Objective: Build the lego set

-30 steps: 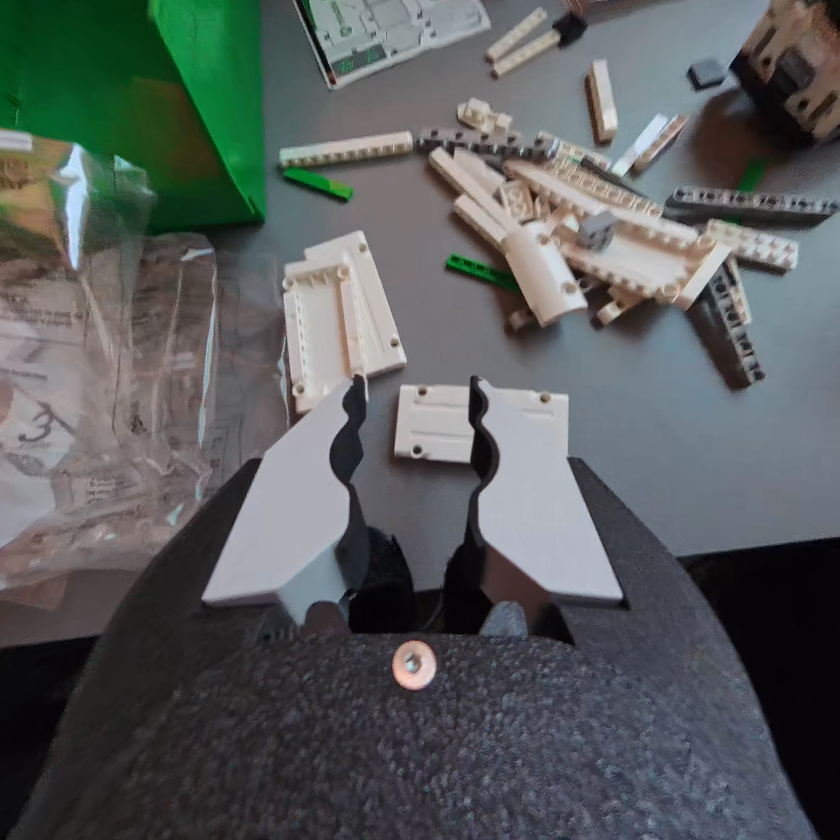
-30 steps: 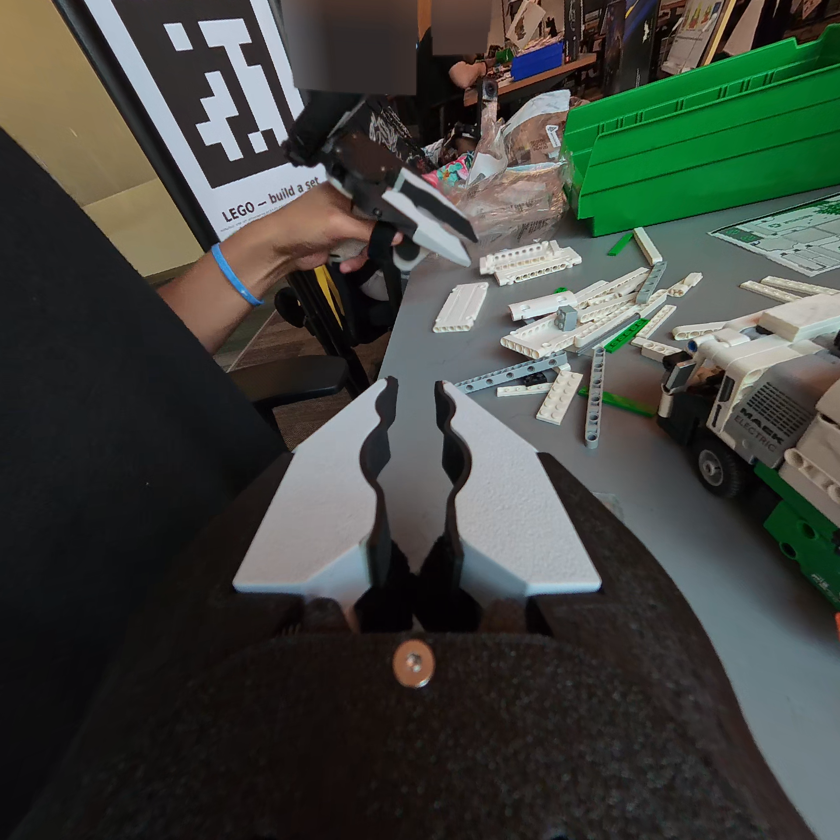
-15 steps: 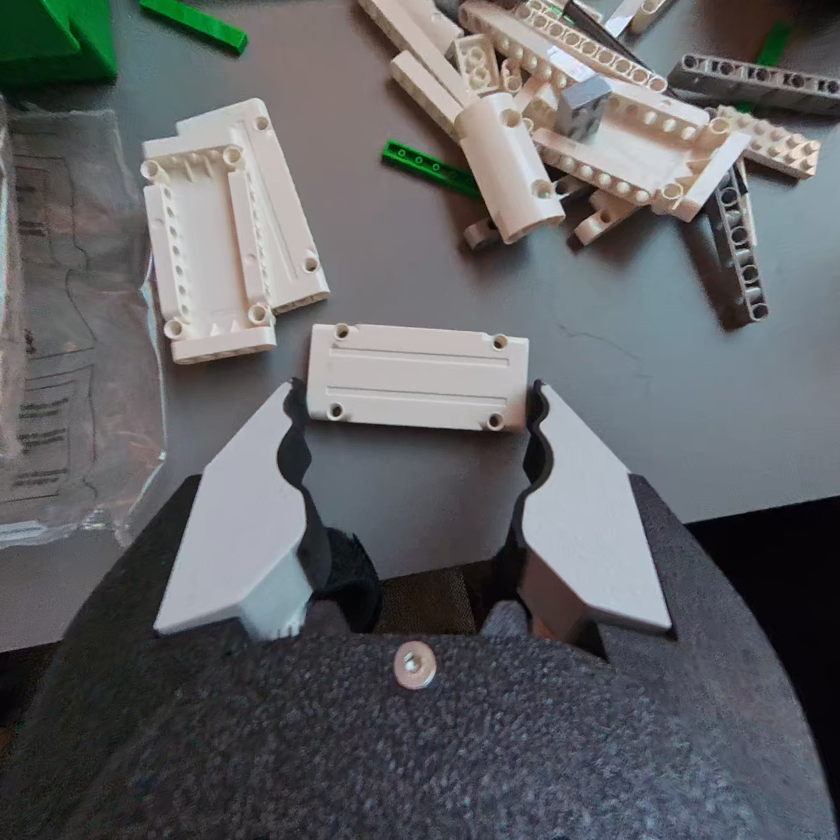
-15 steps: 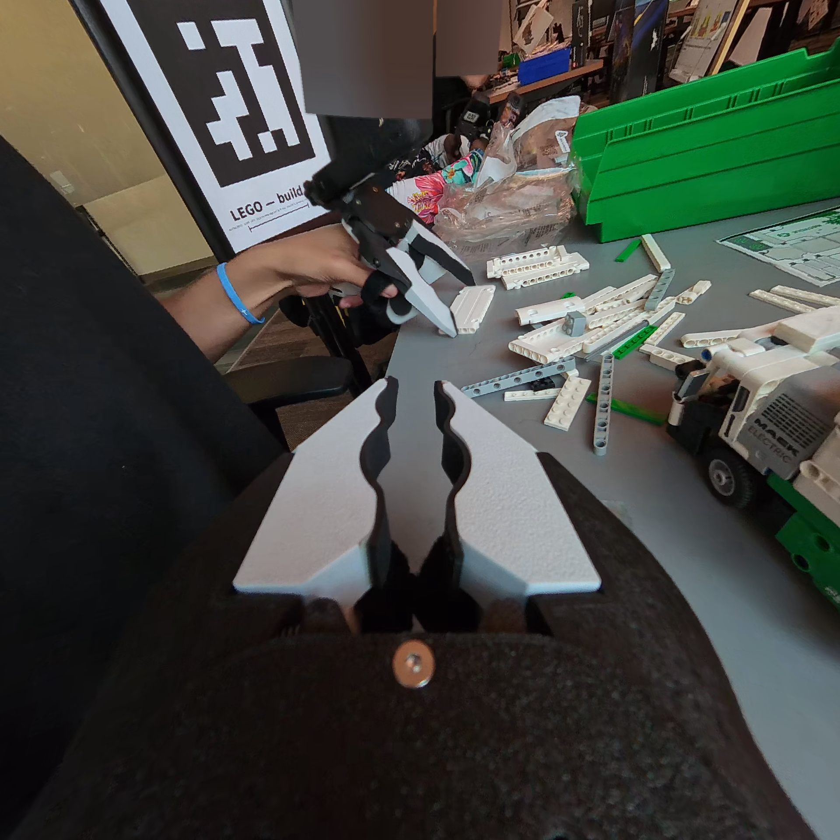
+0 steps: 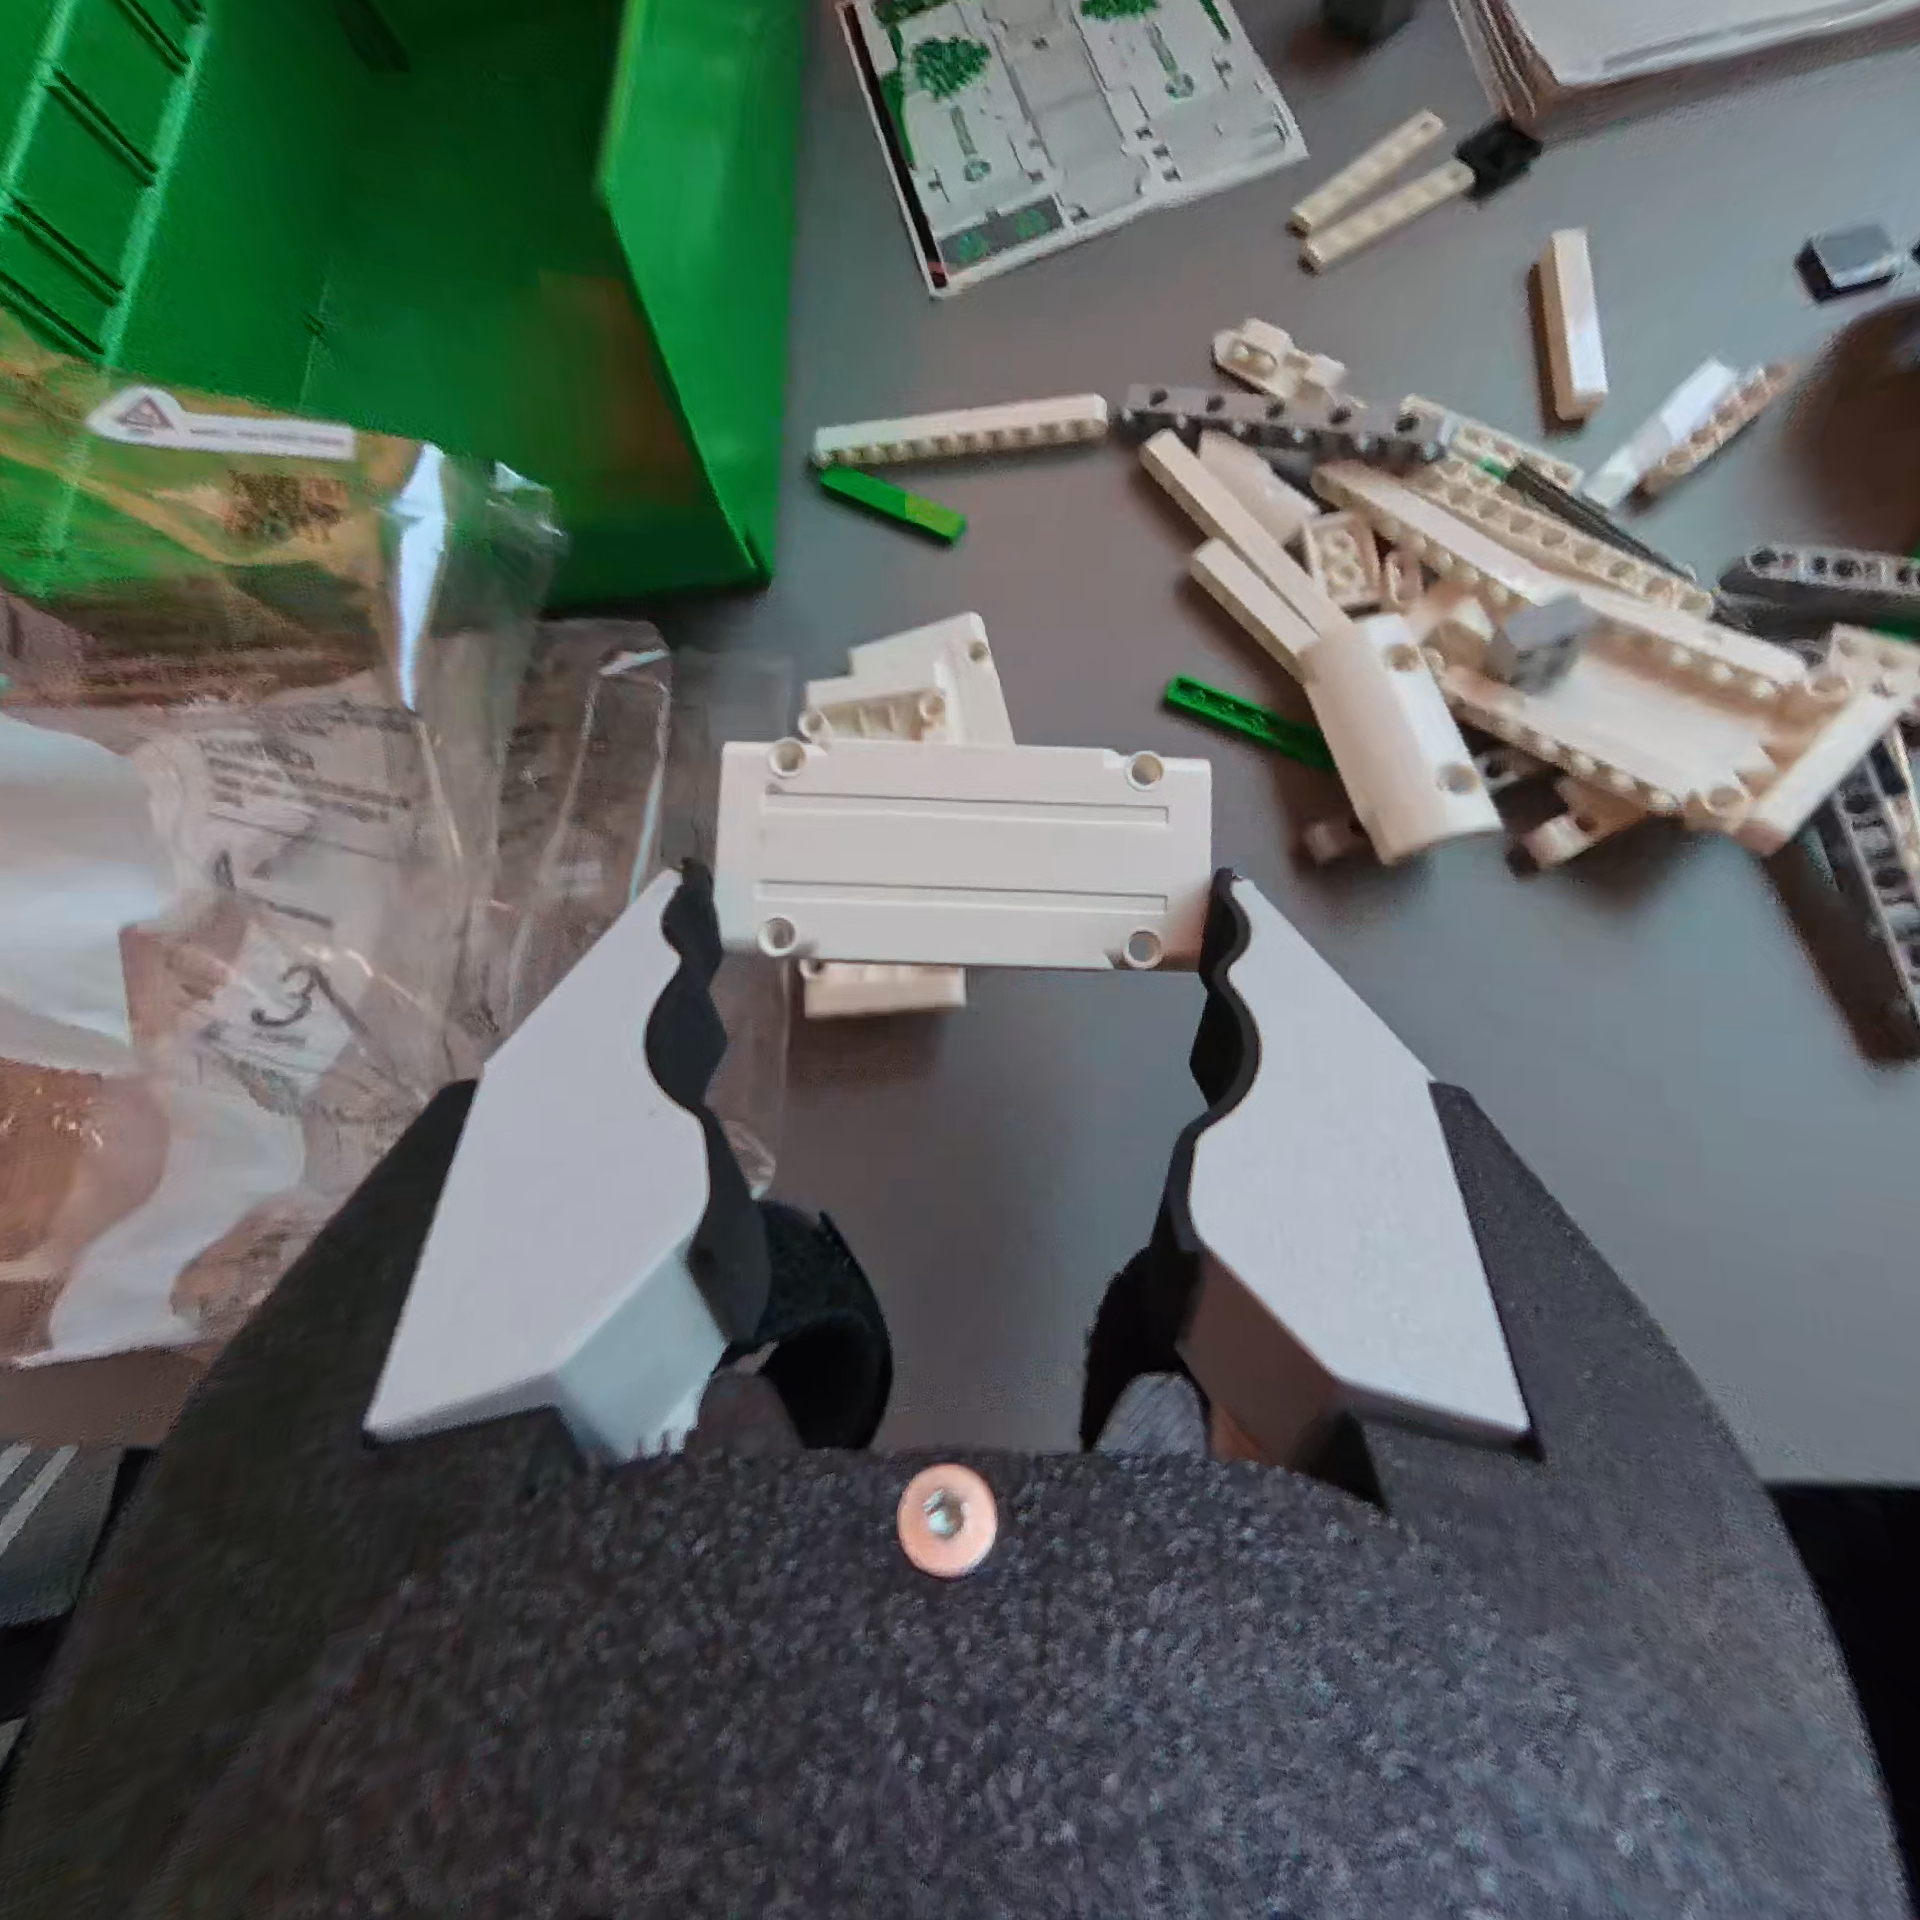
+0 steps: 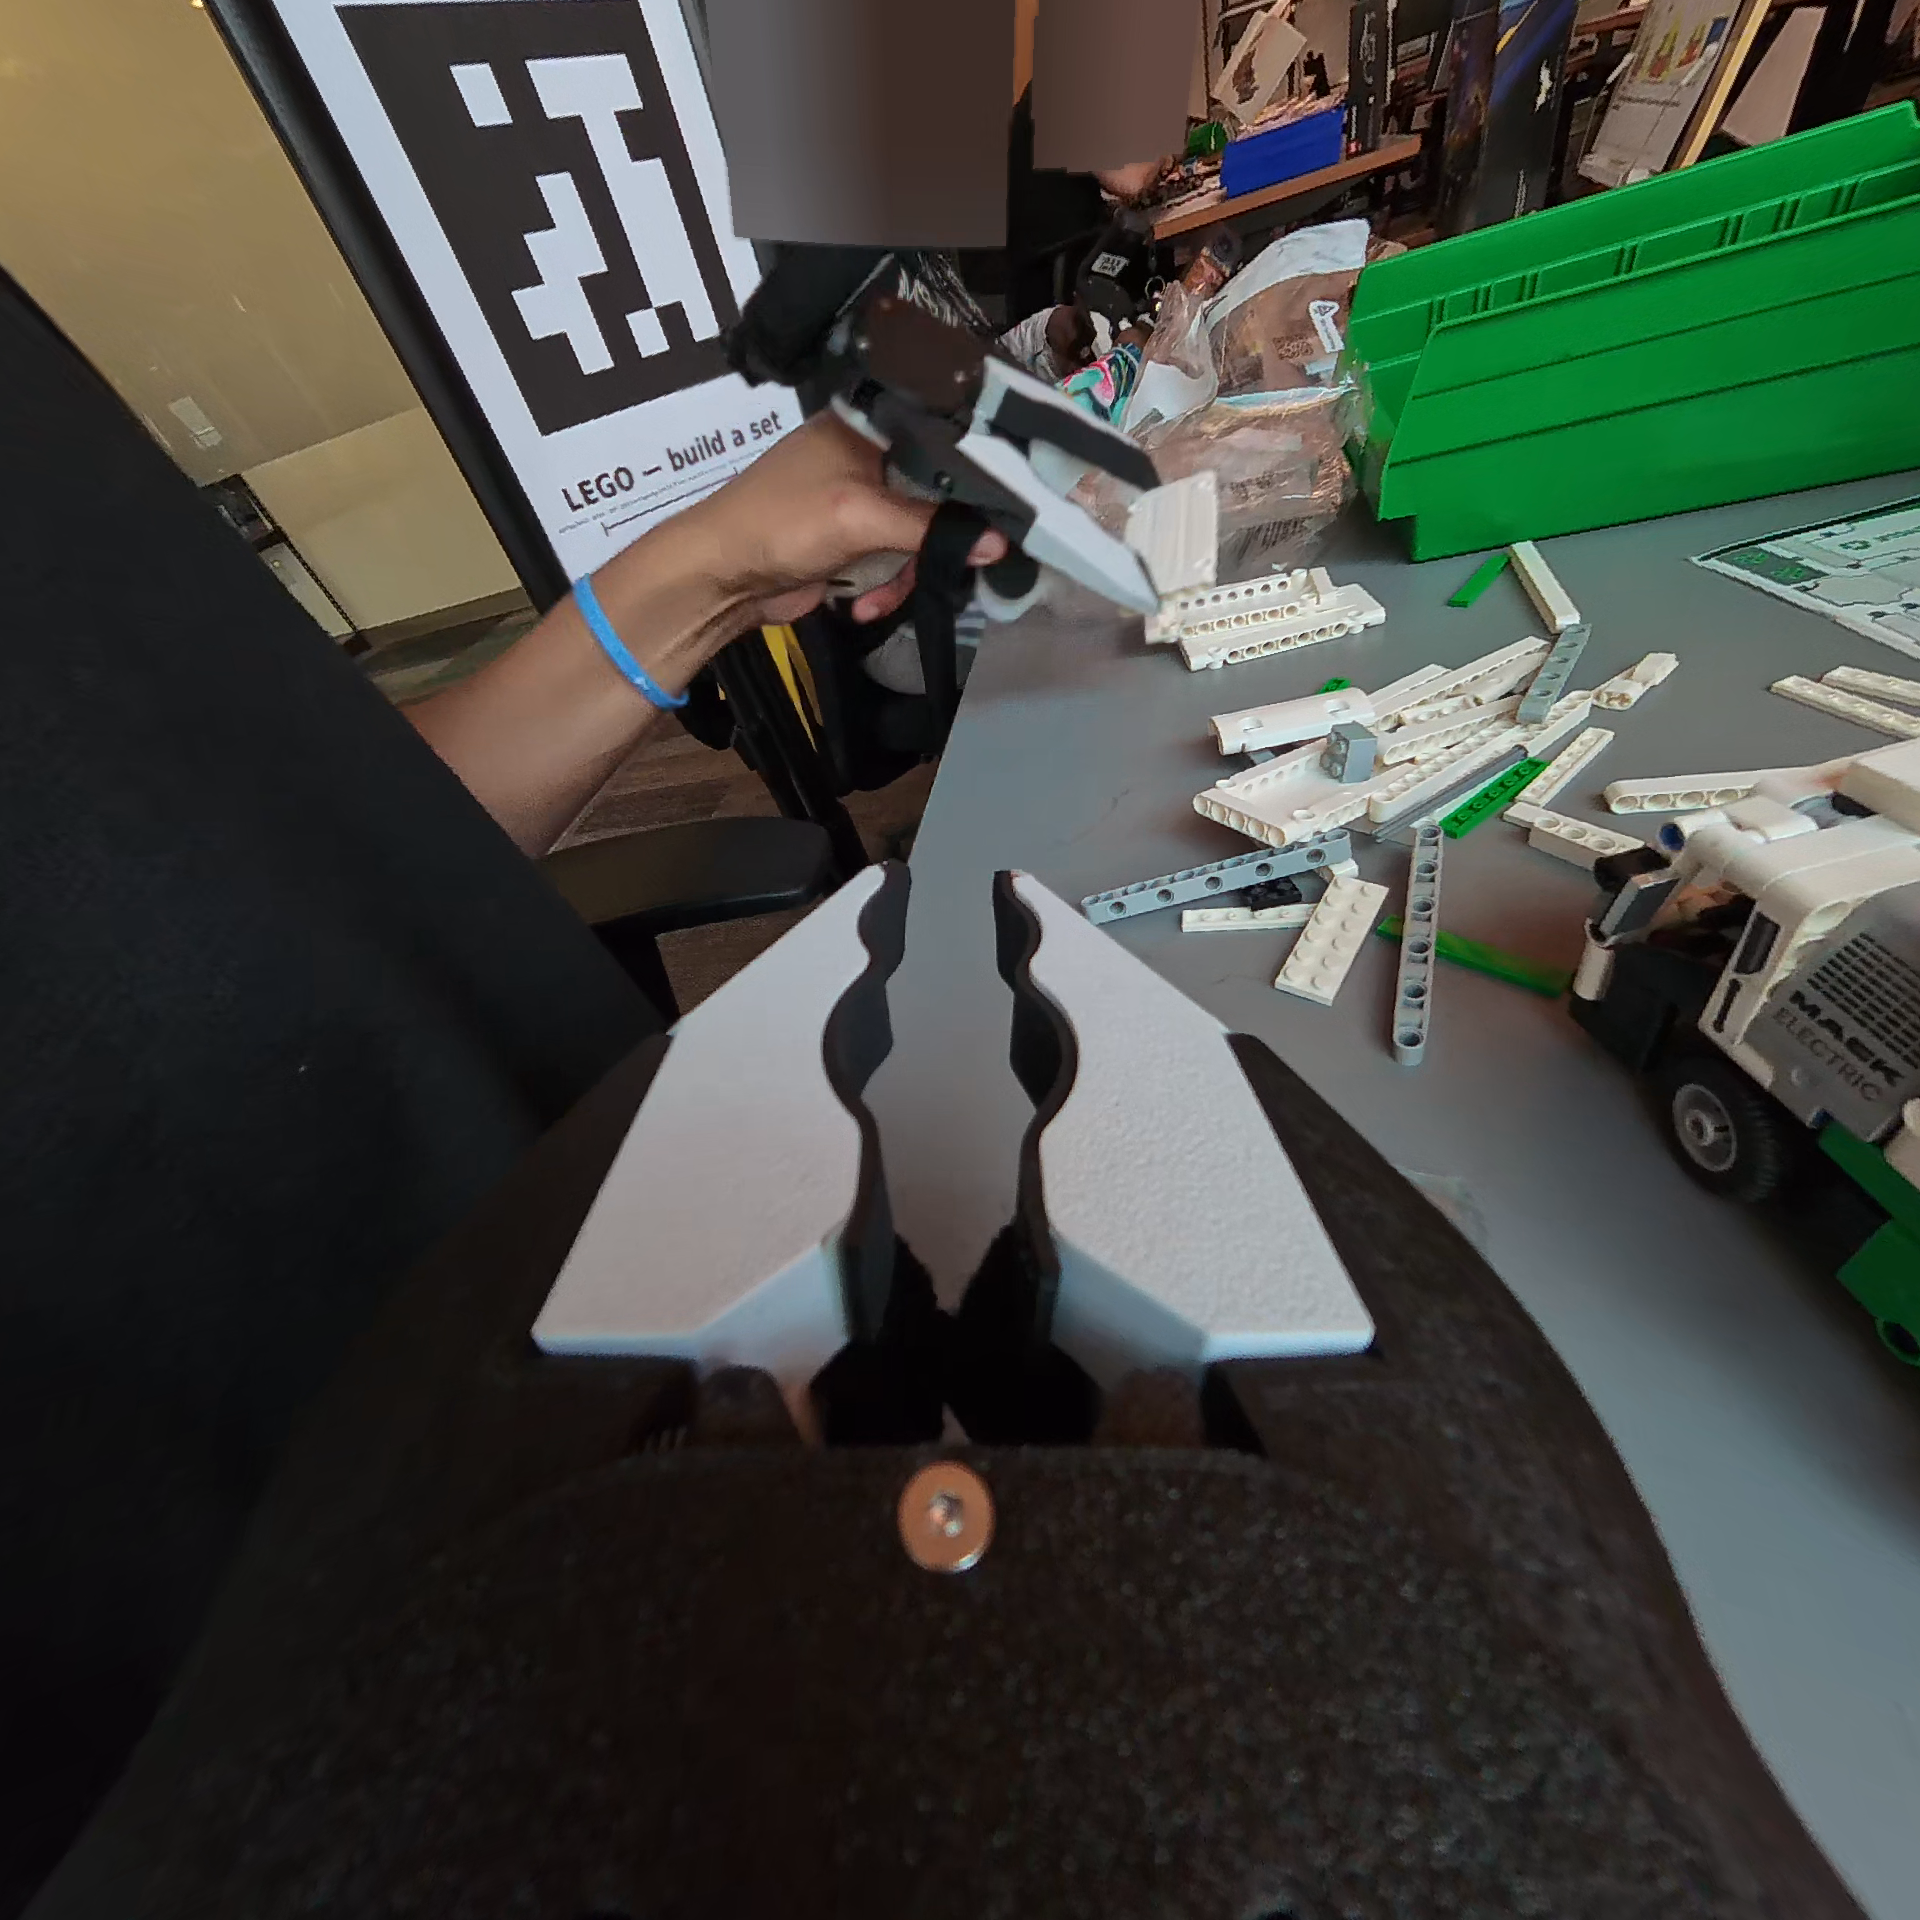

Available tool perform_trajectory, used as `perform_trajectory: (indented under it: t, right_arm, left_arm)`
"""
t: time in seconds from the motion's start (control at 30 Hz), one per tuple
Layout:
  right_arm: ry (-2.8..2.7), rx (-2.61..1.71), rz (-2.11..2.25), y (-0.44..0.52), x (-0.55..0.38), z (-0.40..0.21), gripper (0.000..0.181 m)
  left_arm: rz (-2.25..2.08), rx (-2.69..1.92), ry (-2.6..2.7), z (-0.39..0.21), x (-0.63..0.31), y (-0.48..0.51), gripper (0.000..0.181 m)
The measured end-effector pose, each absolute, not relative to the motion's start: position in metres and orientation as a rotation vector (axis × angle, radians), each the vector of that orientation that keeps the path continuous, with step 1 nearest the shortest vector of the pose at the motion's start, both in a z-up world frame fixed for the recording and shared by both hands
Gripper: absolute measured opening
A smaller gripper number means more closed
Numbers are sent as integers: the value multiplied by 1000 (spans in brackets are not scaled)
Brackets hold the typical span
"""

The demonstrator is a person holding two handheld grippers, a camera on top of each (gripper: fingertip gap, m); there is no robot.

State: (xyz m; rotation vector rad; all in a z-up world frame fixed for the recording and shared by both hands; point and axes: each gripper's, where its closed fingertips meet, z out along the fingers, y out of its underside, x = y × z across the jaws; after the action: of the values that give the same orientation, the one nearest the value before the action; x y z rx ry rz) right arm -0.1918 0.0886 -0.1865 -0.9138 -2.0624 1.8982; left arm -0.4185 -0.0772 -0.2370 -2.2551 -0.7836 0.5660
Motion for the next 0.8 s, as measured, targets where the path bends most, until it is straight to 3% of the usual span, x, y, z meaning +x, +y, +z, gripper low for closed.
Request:
perform_trajectory:
  t: [0.3,0.5,0.67,0.8]
  right_arm:
    - [-2067,-936,1866,92,-193,-192,15]
    - [-2084,-934,1835,89,-195,-190,16]
    - [-2072,-995,1673,99,-194,-192,17]
    - [-1972,-1116,1624,114,-188,-191,17]
  left_arm:
    - [372,-2344,-860,-275,-467,-73,93]
    - [427,-2323,-759,-261,-458,-68,96]
    - [386,-2098,-602,-214,-414,-36,83]
    - [162,-2183,-559,-248,-362,4,74]
